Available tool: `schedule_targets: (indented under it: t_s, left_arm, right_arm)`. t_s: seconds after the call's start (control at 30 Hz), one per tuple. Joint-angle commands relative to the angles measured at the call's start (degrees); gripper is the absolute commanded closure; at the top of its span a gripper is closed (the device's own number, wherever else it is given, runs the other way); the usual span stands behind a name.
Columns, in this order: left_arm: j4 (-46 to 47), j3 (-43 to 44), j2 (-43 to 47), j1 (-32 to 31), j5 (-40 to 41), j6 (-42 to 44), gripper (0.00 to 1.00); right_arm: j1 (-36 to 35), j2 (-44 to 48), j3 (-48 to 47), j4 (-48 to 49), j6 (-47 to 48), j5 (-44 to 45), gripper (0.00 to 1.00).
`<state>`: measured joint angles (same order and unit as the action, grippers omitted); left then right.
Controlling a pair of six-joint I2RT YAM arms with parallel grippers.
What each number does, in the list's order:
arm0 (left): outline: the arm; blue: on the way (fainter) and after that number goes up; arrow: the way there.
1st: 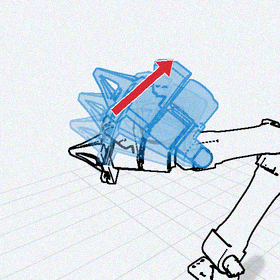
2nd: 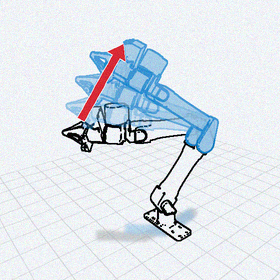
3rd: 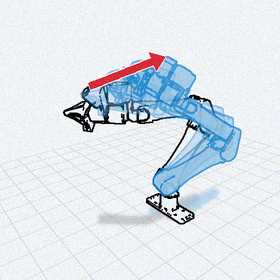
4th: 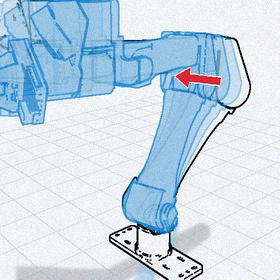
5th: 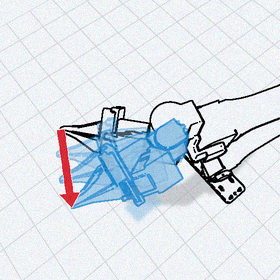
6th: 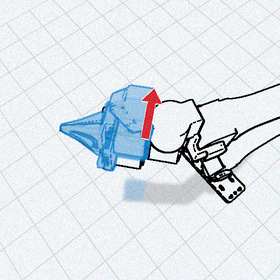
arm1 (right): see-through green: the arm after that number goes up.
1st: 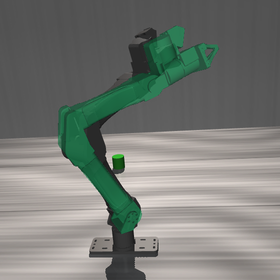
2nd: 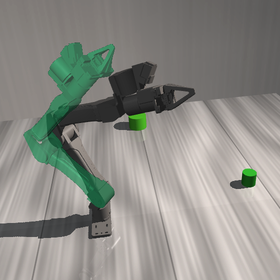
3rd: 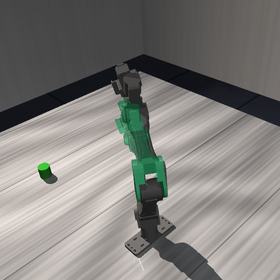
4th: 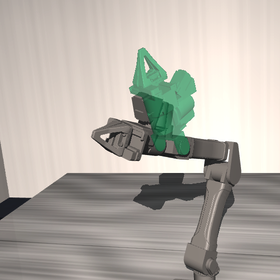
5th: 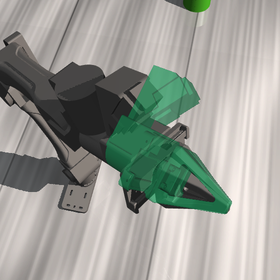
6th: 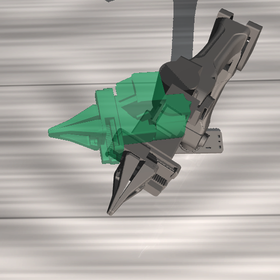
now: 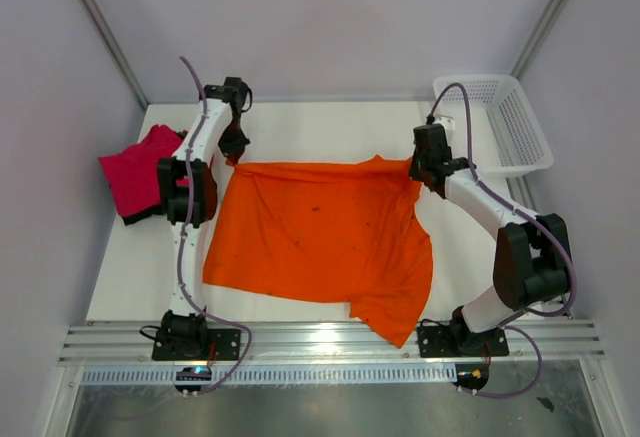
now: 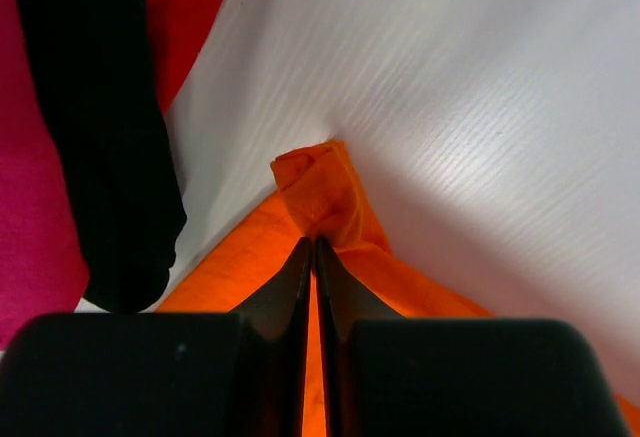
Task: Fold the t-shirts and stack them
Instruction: Grap the side of the flattened tshirt furthest away from the robot with both arms
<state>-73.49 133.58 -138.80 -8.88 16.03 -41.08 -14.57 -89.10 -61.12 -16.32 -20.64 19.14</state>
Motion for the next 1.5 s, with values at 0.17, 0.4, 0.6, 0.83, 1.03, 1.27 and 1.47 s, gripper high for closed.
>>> schedule_targets:
  t_s: [0.17, 0.4, 0.6, 0.83, 1.03, 1.27, 1.47]
  left_arm:
    - [-3.58, -3.50, 1.08, 0.36, -3.54, 2.58, 0.62]
    - [-4.03, -3.24, -0.86, 0.36, -5.04, 2.76, 0.34]
    - [-3.24, -3.24, -0.42, 0.36, -5.31, 3.11, 0.33]
    - [-2.53, -3.24, -0.59, 0.36, -1.91, 2.50, 0.34]
    - [4.75, -10.25, 5.64, 0.36, 7.61, -9.33, 0.34]
    - [9.77, -12.21, 7.32, 0.36, 3.49, -20.87, 0.35]
    - [8.28, -5.88, 5.12, 0.36, 2.34, -22.29, 0.35]
  right_arm:
    - [-0.11, 3.23, -0.23, 2.16, -0.27, 1.43, 0.88]
    - [-0.11, 2.70, 0.21, 2.43, -0.36, 1.08, 0.87]
    - [-0.11, 2.09, 0.74, 2.52, -1.07, 0.47, 0.88]
    - [-0.11, 2.00, 2.06, 2.96, -1.68, -0.24, 0.87]
    - [-0.11, 1.91, 3.02, 3.13, -1.59, -0.24, 0.87]
    - [-0.11, 3.32, 5.22, 3.31, -1.42, -0.33, 0.87]
    - [-0.11, 3.50, 6.10, 3.31, -0.63, -0.24, 0.87]
